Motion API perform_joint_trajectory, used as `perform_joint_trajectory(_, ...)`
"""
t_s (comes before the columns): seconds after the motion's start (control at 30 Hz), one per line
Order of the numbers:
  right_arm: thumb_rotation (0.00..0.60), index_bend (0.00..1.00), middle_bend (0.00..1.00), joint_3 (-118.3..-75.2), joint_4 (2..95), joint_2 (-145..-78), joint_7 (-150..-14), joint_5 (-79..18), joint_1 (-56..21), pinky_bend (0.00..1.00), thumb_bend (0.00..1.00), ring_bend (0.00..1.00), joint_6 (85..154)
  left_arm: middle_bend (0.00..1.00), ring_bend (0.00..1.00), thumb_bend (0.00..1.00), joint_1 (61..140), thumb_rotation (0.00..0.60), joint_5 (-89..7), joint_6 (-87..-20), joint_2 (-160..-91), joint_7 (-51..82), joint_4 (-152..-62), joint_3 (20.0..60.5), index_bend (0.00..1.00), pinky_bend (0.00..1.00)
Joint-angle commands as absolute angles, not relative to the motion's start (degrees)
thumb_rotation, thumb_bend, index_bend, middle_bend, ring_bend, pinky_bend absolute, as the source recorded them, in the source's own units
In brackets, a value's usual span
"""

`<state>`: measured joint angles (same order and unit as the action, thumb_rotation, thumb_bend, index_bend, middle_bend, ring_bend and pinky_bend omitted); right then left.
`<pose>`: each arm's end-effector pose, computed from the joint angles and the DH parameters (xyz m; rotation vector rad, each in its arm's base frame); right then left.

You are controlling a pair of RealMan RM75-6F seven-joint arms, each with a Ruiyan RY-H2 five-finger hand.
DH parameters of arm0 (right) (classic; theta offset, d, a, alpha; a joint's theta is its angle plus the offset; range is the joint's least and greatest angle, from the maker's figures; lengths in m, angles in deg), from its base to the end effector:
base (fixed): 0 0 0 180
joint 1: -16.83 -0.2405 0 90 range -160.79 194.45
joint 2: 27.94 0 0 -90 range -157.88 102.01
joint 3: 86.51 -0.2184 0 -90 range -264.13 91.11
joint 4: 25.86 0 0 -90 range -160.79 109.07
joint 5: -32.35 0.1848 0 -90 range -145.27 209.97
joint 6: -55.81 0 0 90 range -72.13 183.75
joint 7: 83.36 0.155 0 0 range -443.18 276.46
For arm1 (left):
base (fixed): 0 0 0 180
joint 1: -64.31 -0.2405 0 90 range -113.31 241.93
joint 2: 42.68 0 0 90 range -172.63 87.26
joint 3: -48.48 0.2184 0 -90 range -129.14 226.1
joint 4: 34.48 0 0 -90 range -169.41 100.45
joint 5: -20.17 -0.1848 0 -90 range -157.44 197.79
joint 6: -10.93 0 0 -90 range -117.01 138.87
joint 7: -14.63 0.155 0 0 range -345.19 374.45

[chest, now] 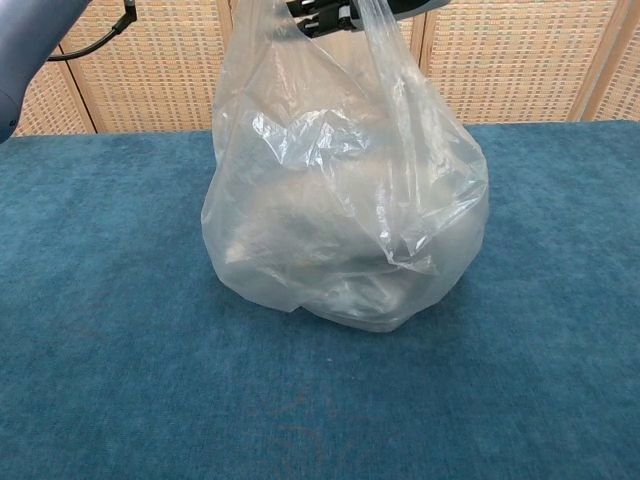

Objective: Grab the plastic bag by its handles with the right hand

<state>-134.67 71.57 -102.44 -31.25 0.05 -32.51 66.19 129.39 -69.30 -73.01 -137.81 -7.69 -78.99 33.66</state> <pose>0.0366 -0.3586 0.0872 -0.7954 2.4164 -1.2739 0.0189 0.3978 0.1125 -1.6782 -0.2028 -1.8579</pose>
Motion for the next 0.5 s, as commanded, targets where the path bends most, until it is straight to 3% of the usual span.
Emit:
perform_joint_trajectory(0.03, 0.600, 0.23, 0.17, -135.0, 71.6, -102.9, -31.2, -0.3, -32.3, 0.04, 0.01, 0.00, 65.9, 0.00, 0.01, 0.28, 129.4, 0.600, -69.2, -72.8, -137.8, -7.8, -79.1, 33.5, 0.00, 0.15)
perform_joint_trajectory(0.5, 0.600, 0.22, 0.17, -135.8, 69.7, -105.8, -31.2, -1.1, -32.5, 0.04, 0.01, 0.00, 65.4, 0.00, 0.01, 0.28, 129.4, 0.600, -68.8, -72.0, -138.0, -8.0, -79.8, 33.1, 0.00, 0.15)
